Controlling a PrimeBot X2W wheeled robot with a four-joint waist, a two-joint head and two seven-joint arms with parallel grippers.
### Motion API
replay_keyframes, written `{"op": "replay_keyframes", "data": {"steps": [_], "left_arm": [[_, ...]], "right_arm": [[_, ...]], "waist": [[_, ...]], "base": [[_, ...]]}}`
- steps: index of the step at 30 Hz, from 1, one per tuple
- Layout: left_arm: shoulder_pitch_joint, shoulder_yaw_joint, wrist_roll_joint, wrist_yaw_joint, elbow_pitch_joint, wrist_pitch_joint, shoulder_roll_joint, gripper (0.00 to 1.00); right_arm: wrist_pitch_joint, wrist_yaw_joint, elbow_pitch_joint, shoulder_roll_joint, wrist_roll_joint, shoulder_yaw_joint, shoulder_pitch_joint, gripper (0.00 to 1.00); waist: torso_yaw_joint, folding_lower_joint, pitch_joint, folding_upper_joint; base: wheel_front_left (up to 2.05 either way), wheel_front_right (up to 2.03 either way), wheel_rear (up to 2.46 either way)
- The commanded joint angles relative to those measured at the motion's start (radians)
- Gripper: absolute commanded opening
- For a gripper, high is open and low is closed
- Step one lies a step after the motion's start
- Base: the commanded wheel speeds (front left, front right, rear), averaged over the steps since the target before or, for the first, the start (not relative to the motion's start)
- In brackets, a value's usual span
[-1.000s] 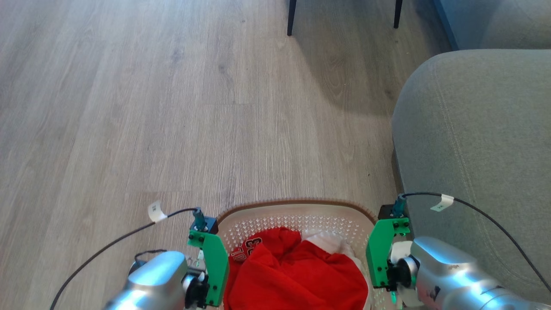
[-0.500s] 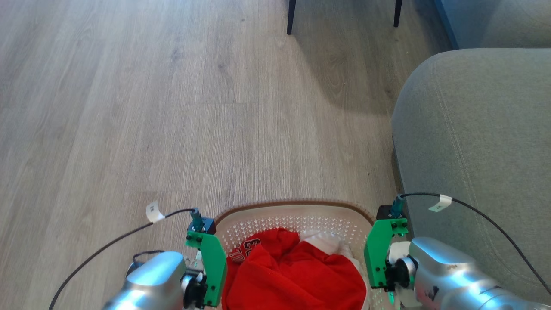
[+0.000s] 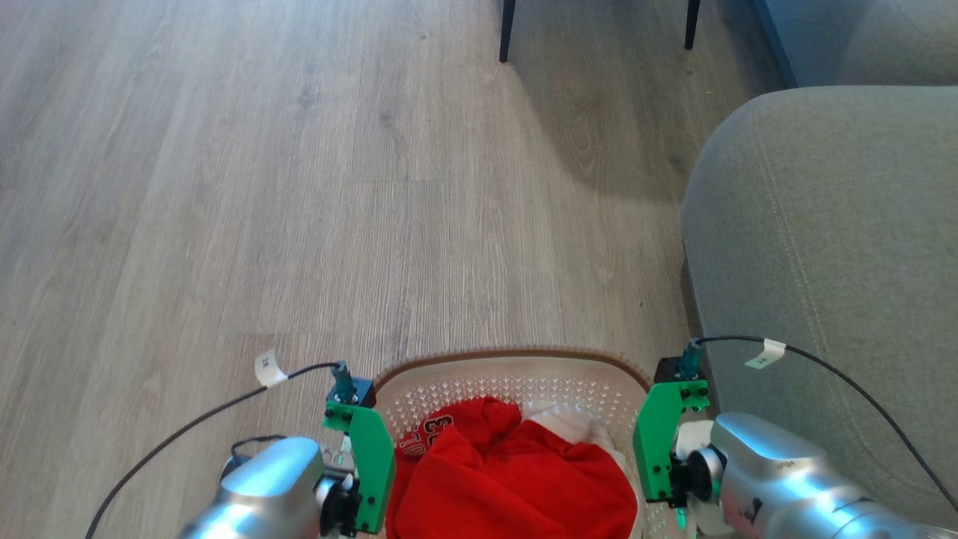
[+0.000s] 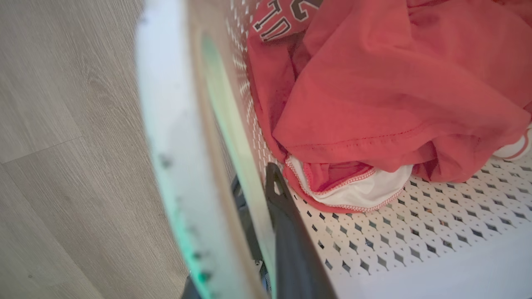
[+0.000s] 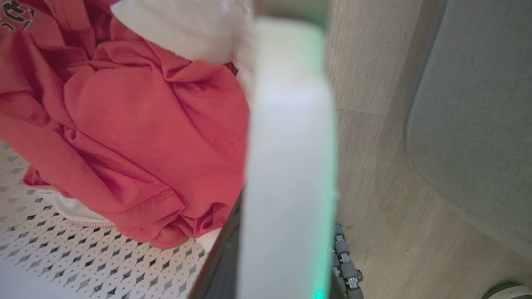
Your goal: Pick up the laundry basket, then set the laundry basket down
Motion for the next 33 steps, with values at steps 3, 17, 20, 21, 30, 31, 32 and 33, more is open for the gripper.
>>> {"op": "replay_keyframes", "data": {"steps": [3,17,20,21,30,31,32,33], "left_arm": [[-0.056,-0.001,0.016,-0.024,-0.015,0.003,-0.006,0.0],[-0.053,-0.001,0.013,-0.024,-0.008,0.008,-0.006,0.0],[-0.056,-0.001,0.015,-0.024,-0.006,0.008,-0.007,0.0],[-0.057,-0.001,0.015,-0.024,-0.005,0.008,-0.007,0.0],[-0.053,-0.001,0.019,-0.024,-0.001,0.006,-0.008,0.0],[-0.053,-0.001,0.019,-0.024,-0.001,0.006,-0.008,0.0],[-0.053,-0.001,0.02,-0.024,-0.001,0.006,-0.008,0.0],[-0.053,-0.001,0.02,-0.024,0.0,0.005,-0.008,0.0]], "right_arm": [[-0.015,0.008,-0.023,0.027,-0.008,0.013,-0.036,0.0],[-0.011,0.008,-0.024,0.029,-0.003,0.017,-0.035,0.0],[-0.012,0.008,-0.024,0.029,-0.001,0.018,-0.036,0.0],[-0.013,0.008,-0.023,0.029,0.0,0.018,-0.036,0.0],[-0.007,0.008,-0.023,0.028,0.007,0.019,-0.033,0.0],[-0.008,0.008,-0.022,0.027,0.007,0.02,-0.032,0.0],[-0.008,0.008,-0.022,0.027,0.007,0.02,-0.032,0.0],[-0.008,0.008,-0.021,0.028,0.007,0.02,-0.032,0.0]], "waist": [[0.001,0.0001,0.0,0.0],[-0.001,0.0001,-0.005,0.0],[-0.001,0.0001,-0.005,0.0],[-0.001,0.0001,-0.005,0.0],[-0.003,0.0001,-0.003,0.0],[-0.003,0.0001,-0.003,0.0],[-0.003,0.0001,-0.003,0.0],[-0.003,0.0001,-0.003,0.0]], "base": [[0.0,0.0,0.0],[0.0,0.0,0.0],[0.0,0.0,0.0],[0.0,0.0,0.0],[0.0,0.0,0.0],[0.0,0.0,0.0],[0.0,0.0,0.0],[0.0,0.0,0.0]]}}
